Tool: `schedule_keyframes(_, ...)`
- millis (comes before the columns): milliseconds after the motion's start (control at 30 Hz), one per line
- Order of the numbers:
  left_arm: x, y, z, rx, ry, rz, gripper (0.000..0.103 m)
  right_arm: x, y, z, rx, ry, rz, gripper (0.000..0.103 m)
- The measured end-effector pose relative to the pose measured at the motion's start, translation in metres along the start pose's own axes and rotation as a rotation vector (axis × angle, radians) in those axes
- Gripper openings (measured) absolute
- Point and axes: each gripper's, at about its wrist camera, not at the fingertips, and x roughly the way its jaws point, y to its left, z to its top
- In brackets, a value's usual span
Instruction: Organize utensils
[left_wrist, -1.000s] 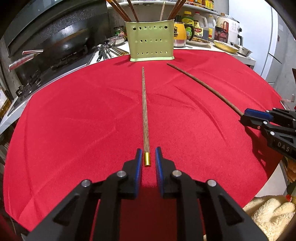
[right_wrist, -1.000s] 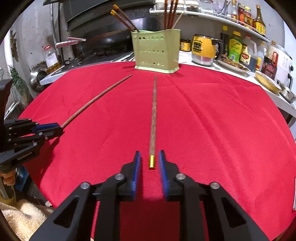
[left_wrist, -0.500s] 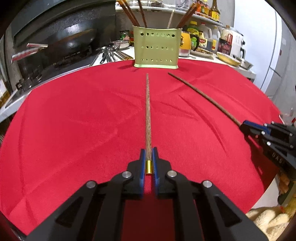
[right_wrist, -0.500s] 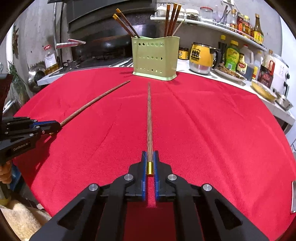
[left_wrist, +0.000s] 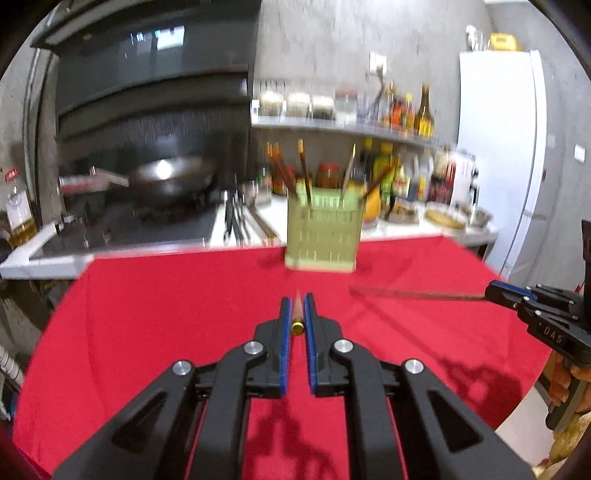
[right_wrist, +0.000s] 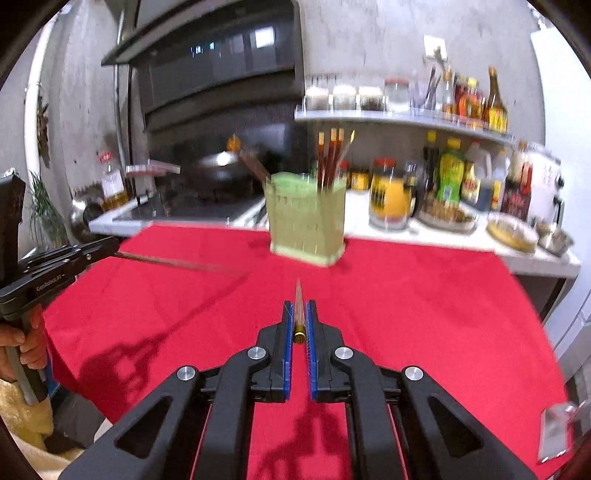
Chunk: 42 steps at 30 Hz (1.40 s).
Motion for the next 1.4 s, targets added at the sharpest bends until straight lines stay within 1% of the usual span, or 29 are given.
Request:
schedule_keyframes(67,-0.01,0.001,0.012,0.001,-0.048,0.005,0.007,-0.01,0.002,0.016,-0.006,-0.045,0.006,0.007)
schedule_keyframes(167,-0.02,0.002,0.027,-0.002,-0.099,0.0,0.007,-0.02,0.005,0.038,-0.019,-0.093,0.016,0.007)
schedule_keyframes(267,-0.03,0.002,0.037,-0.006,-0.139,-0.012,0.007,-0.028,0.008,0.051,-0.034,-0.123,0.02,0.007)
schedule_keyframes(367,-0.036,0.002,0.042,-0.004,-0.161,-0.022,0.007,-0.031,0.011,0.063,-0.05,-0.143,0.021,0.007)
schedule_keyframes(700,-0.034,0.004,0.048,-0.001,-0.171,-0.022,0.007,-0.027,0.012,0.086,-0.053,-0.158,0.026,0.007)
schedule_keyframes(833,-0.034,0.001,0.046,0.006,-0.182,-0.021,0.007,-0.023,0.012,0.083,-0.058,-0.158,0.007,0.007)
schedule_keyframes(900,-0.033,0.0,0.043,0.019,-0.18,-0.009,0.007,-0.016,0.011,0.079,-0.054,-0.129,0.005,0.007)
schedule_keyframes(933,-0.032,0.0,0.041,0.022,-0.173,-0.004,0.007,-0.011,0.01,0.076,-0.053,-0.109,0.005,0.007)
schedule_keyframes(1000,-0.024,0.001,0.037,0.022,-0.129,-0.016,0.007,0.002,0.008,0.066,-0.048,-0.064,0.003,0.008)
schedule_keyframes(1067,-0.006,0.004,0.027,0.001,-0.038,-0.044,0.007,0.014,0.006,0.057,-0.04,-0.018,0.008,0.007)
schedule_keyframes(1167,0.015,0.004,0.009,-0.007,0.054,-0.047,0.007,0.033,0.005,0.039,-0.031,0.058,0.007,0.007)
schedule_keyframes(1233,0.021,0.004,0.001,-0.006,0.087,-0.046,0.007,0.04,0.004,0.03,-0.026,0.089,0.001,0.007)
schedule_keyframes(1400,0.027,0.006,-0.009,-0.007,0.138,-0.039,0.007,0.037,0.003,0.025,-0.021,0.103,-0.008,0.008)
